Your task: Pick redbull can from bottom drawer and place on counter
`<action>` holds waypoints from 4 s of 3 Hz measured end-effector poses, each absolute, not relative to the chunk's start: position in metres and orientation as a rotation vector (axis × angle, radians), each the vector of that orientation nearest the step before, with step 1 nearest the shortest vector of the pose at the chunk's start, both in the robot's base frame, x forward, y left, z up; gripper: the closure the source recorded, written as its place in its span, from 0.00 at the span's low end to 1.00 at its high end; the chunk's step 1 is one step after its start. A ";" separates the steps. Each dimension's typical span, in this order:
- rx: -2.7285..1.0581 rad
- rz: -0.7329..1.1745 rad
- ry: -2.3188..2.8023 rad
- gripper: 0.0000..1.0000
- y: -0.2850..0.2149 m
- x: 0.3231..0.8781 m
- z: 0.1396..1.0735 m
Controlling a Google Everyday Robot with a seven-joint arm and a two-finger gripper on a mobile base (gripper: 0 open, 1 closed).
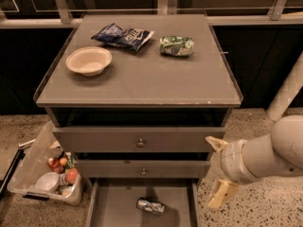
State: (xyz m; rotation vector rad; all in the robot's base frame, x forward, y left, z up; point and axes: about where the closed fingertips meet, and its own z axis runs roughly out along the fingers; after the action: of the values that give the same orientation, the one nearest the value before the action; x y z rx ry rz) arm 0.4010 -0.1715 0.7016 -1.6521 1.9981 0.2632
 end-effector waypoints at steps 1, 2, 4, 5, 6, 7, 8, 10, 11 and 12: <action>-1.628 0.404 1.953 0.00 -0.143 0.386 0.642; -1.601 0.481 1.884 0.00 -0.118 0.379 0.595; -1.543 0.544 1.839 0.00 -0.086 0.385 0.538; -1.556 0.525 1.833 0.00 -0.084 0.399 0.513; -1.545 0.503 1.792 0.00 -0.089 0.425 0.481; -1.524 0.489 1.724 0.00 -0.094 0.454 0.450; -1.524 0.477 1.668 0.00 -0.099 0.472 0.423; -1.531 0.475 1.646 0.00 -0.102 0.476 0.404; -1.543 0.481 1.623 0.00 -0.102 0.459 0.404; -1.573 0.482 1.567 0.00 -0.108 0.409 0.402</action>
Offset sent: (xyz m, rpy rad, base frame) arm -0.0290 0.0829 -0.1687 0.2960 0.0014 0.0995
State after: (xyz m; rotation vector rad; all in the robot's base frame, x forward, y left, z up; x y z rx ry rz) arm 0.4086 -0.1078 0.4015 -1.5731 1.5673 0.4822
